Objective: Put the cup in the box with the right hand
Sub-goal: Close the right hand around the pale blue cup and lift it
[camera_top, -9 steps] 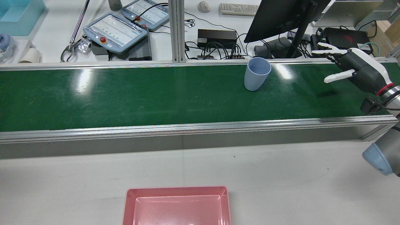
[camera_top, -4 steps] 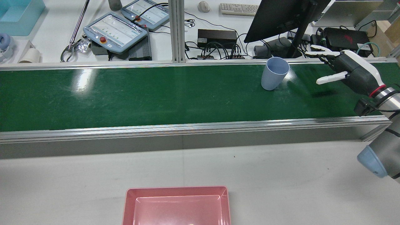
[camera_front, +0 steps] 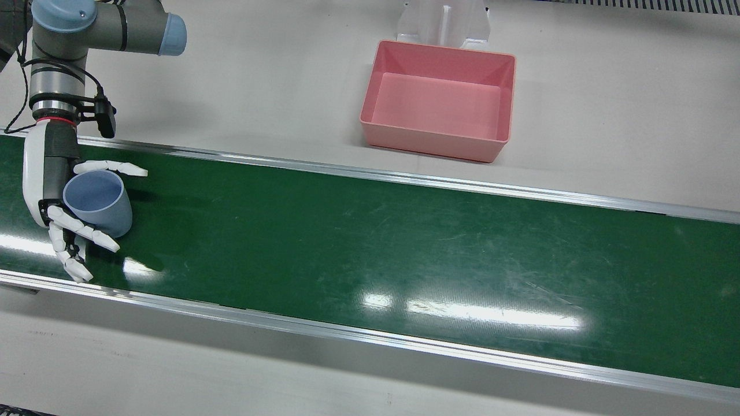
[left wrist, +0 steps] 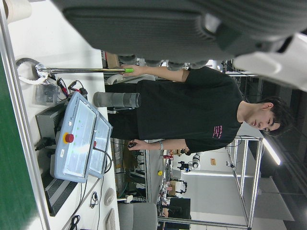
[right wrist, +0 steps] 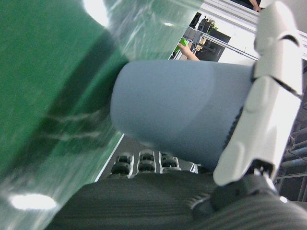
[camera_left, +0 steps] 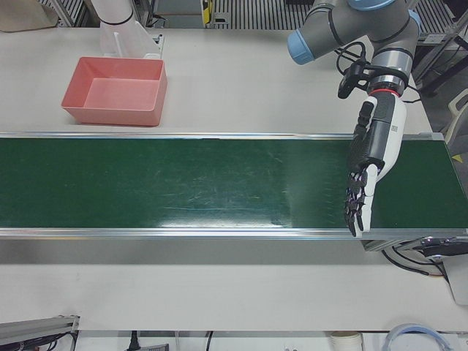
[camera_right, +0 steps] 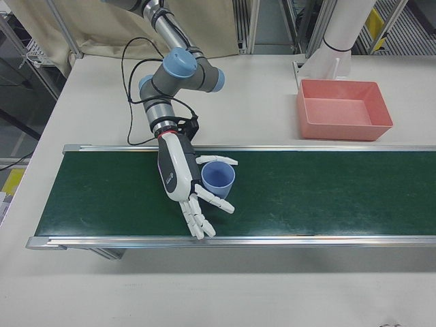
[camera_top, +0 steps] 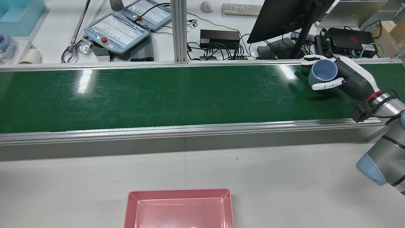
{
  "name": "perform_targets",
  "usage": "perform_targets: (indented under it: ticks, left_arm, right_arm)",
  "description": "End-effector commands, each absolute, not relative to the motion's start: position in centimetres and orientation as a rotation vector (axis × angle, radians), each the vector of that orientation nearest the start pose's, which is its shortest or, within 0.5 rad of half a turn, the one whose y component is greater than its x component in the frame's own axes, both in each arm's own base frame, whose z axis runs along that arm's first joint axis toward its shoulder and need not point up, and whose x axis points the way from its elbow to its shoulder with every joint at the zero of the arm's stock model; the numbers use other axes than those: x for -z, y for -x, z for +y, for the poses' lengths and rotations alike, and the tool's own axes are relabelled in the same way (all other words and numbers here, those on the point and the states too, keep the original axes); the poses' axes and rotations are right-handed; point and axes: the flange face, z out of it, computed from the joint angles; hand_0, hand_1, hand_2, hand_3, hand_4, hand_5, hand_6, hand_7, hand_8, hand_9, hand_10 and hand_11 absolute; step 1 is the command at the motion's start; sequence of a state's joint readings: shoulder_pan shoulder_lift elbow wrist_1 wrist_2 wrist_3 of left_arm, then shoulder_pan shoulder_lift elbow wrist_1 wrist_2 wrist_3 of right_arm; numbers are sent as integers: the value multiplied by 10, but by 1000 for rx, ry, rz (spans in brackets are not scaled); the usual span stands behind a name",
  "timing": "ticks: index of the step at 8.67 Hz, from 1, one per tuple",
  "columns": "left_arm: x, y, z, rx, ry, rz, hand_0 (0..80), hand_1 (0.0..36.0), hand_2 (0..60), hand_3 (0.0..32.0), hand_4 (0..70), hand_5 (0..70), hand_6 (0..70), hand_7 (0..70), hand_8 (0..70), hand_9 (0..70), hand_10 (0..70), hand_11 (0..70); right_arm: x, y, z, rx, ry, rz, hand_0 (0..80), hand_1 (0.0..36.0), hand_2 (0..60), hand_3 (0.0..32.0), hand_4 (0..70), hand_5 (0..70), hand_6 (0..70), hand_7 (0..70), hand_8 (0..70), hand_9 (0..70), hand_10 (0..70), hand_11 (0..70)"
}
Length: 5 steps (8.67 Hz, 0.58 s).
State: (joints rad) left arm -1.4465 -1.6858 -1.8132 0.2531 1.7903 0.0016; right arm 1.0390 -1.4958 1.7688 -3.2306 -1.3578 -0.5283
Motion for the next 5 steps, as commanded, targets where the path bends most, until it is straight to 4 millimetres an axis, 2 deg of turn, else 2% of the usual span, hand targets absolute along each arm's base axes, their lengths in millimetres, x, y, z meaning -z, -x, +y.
perform_targets:
  ticks: [1,2,3,4,5]
  left_arm:
    - [-537,46,-533,1922,345,2137,0,0,0,0,0,0,0,0,0,0,0,0]
    - [-537,46,-533,1922,345,2137,0,0,0,0,0,0,0,0,0,0,0,0]
    - [-537,46,-533,1922,345,2137,0,0,0,0,0,0,0,0,0,0,0,0]
    - [-537,46,-533,1922,345,2137,0,0,0,0,0,0,0,0,0,0,0,0]
    - [-537,46,-533,1921,347,2136,0,0,0,0,0,0,0,0,0,0,0,0]
  right_arm:
    - [-565,132,-530,-1617,-178,-2075,419,81,312,0,397,88,338,700,516,700,320,455]
    - [-564,127,-530,-1625,-178,-2081,412,71,332,0,417,99,374,700,585,700,377,528]
    - [-553,110,-534,-1631,-200,-2117,434,75,311,0,388,100,362,700,567,700,361,509]
    - [-535,81,-533,-1631,-253,-2159,456,64,240,0,395,98,349,700,543,700,336,478]
    - [-525,57,-535,-1640,-298,-2191,440,82,299,0,360,95,335,700,525,700,319,457]
